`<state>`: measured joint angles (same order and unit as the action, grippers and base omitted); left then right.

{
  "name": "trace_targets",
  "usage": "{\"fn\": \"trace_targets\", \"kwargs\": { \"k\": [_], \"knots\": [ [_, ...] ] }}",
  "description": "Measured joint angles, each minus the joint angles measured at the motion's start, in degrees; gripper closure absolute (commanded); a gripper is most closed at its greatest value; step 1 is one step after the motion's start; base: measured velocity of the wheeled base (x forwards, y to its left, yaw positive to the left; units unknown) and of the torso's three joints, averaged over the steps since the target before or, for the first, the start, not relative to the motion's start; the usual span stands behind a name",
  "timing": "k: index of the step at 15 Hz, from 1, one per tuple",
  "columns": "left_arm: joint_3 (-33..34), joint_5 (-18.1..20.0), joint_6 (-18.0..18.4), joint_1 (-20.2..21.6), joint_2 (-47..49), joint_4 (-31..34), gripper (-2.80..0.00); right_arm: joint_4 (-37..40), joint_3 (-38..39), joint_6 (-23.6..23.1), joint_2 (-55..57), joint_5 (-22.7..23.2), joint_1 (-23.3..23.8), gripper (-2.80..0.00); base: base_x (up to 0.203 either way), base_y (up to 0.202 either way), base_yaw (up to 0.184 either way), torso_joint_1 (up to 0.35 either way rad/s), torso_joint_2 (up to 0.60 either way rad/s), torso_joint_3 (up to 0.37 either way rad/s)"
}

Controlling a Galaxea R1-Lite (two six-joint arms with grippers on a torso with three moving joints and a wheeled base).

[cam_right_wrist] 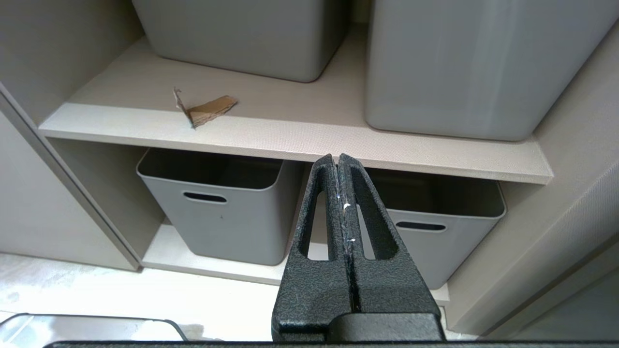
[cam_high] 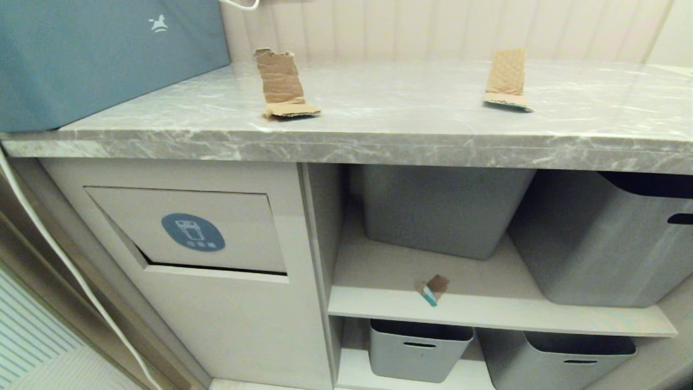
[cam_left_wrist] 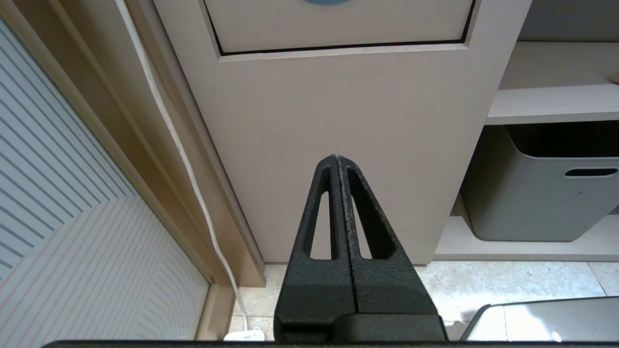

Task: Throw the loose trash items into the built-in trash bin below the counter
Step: Pick up the garbage

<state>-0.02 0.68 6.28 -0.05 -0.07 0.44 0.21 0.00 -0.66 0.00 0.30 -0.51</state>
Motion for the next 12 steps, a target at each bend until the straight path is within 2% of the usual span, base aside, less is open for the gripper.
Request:
{"fn": "trace_targets", "kwargs": {
  "k": [10,12],
  "knots": [
    [-0.02,-0.22,-0.33,0.0,0.0,-0.02,0.0,0.01,0.0,-0.55,0.0,0.18,0.0,0.0,0.0,0.0,0.0,0.003,-0.01,-0.003],
    [0.0,-0.24,-0.33,-0.02,0.0,-0.04,0.0,0.01,0.0,-0.52,0.0,0.0,0.0,0.0,0.0,0.0,0.0,0.063,-0.3,-0.228]
  ]
}}
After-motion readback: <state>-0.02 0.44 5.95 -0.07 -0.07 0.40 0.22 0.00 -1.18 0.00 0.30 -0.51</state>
